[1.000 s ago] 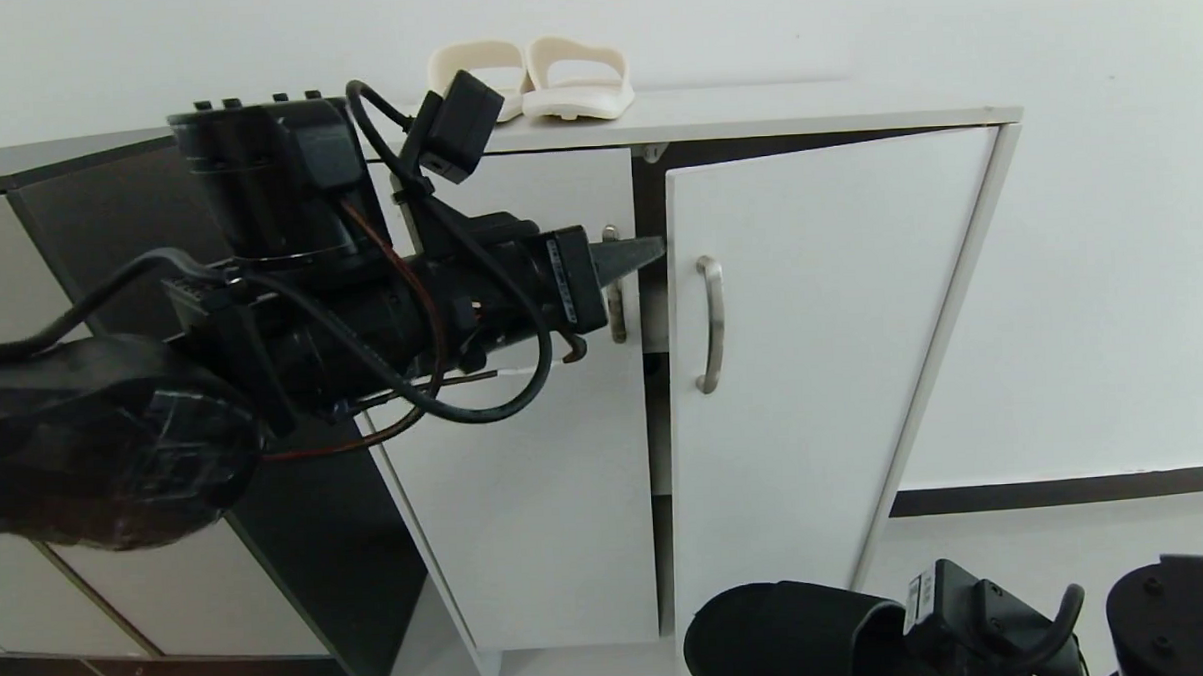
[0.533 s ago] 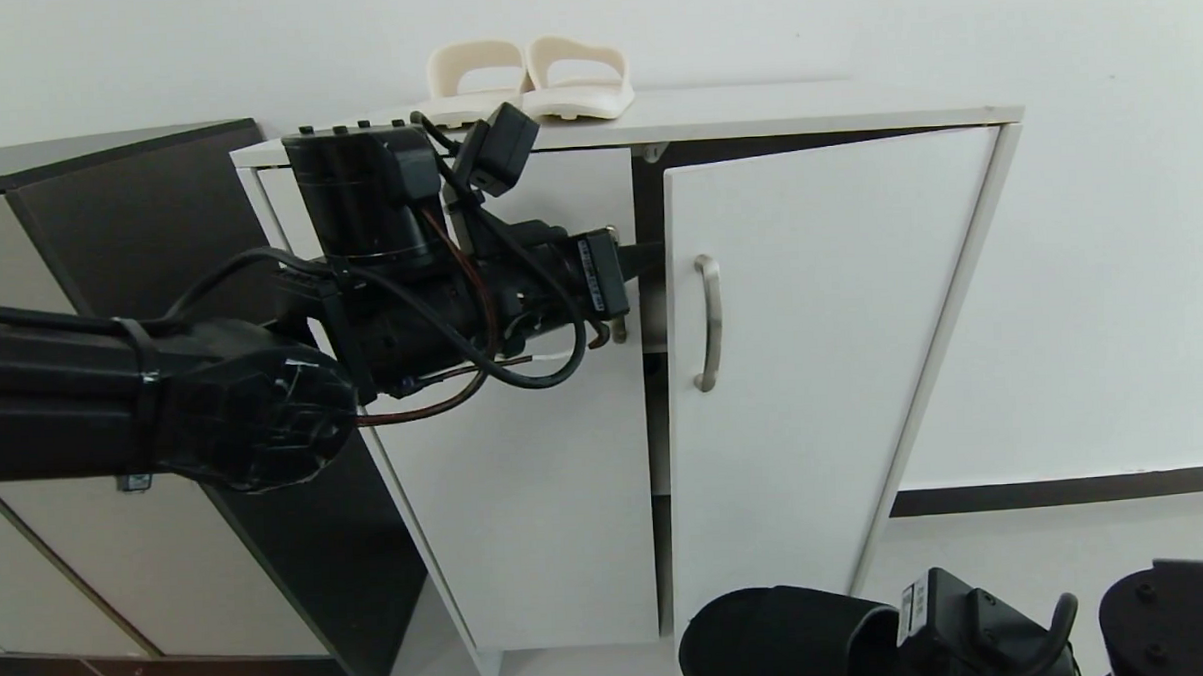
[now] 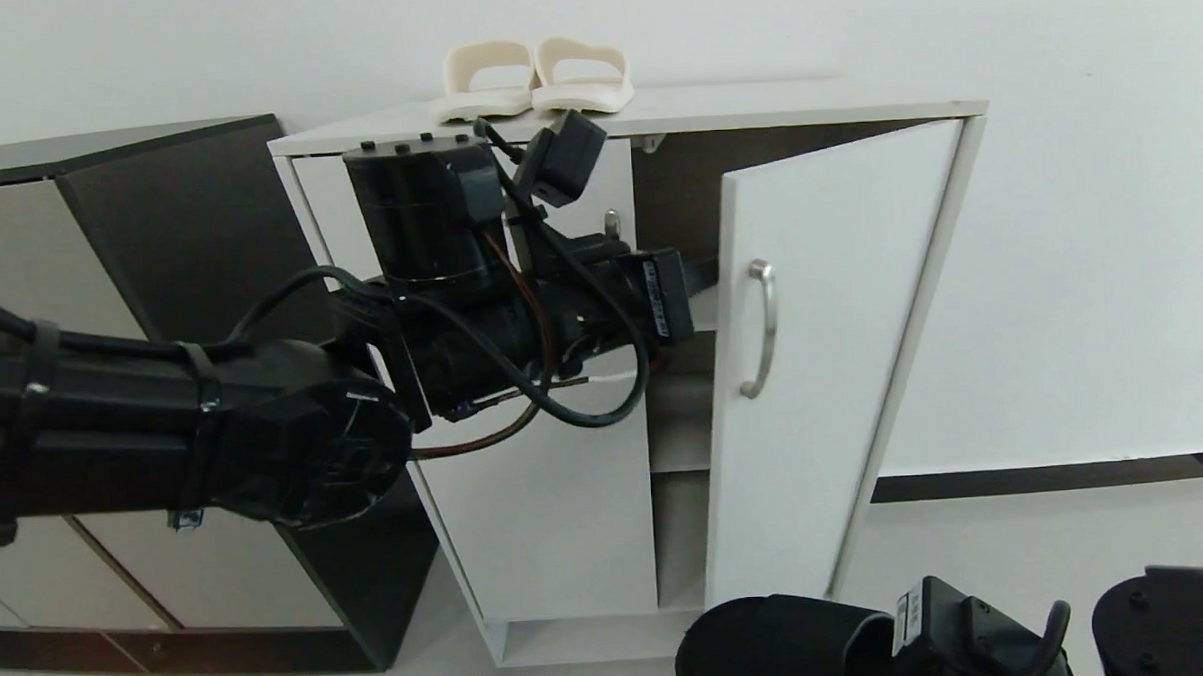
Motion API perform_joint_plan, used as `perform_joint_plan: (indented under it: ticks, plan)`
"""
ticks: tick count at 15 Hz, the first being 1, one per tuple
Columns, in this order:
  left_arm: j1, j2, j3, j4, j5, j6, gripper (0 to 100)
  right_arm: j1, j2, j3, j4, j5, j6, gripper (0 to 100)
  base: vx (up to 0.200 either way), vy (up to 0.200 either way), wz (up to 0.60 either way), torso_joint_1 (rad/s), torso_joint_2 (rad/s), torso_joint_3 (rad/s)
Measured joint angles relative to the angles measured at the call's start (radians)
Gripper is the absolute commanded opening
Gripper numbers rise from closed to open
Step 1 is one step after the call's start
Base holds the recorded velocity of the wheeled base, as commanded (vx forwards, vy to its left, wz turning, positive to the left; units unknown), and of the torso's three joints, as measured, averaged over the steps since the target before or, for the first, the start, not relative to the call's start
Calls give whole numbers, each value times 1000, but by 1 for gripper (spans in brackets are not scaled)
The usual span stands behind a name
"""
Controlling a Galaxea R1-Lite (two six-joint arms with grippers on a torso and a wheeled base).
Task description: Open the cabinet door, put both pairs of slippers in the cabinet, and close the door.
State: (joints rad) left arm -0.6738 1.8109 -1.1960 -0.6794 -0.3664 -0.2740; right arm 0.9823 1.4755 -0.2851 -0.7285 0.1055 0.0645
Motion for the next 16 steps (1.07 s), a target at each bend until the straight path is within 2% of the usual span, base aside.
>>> perform_joint_plan:
  ticks: [3,4,5,7,8,10,12,14,16]
  plan:
    - [-127,-12,70,-17,-1,64,0,36,-46,35,1,77,-5,0,-200,0,0,4,5,1]
    - [-162,-11,83,-40,-1,74,0,41,-54,37,2,79,-4,0,-200,0,0,-2,7,7]
    - [-172,-10,88,-51,0,75,0,36,-53,30,1,76,-1,0,-200,0,0,2,2,7]
    - [-127,-16,109,-83,26,84,0,-6,-40,3,0,42,-1,0,0,0,0,0,0,0]
    - [-89,-23,141,-121,60,99,0,-32,-29,-12,1,7,0,0,0,0,0,0,0,0]
    - [-1,-57,236,-213,151,120,0,-109,15,-70,0,-100,7,0,0,0,0,0,0,0]
    - [74,-147,361,-236,254,125,0,-168,76,-148,-8,-240,72,0,0,0,0,0,0,0]
    - [116,-295,511,-207,357,129,0,-194,125,-214,-19,-385,127,0,0,0,0,0,0,0]
    - [155,-501,665,-101,503,132,0,-202,164,-266,-23,-446,136,0,0,0,0,0,0,0]
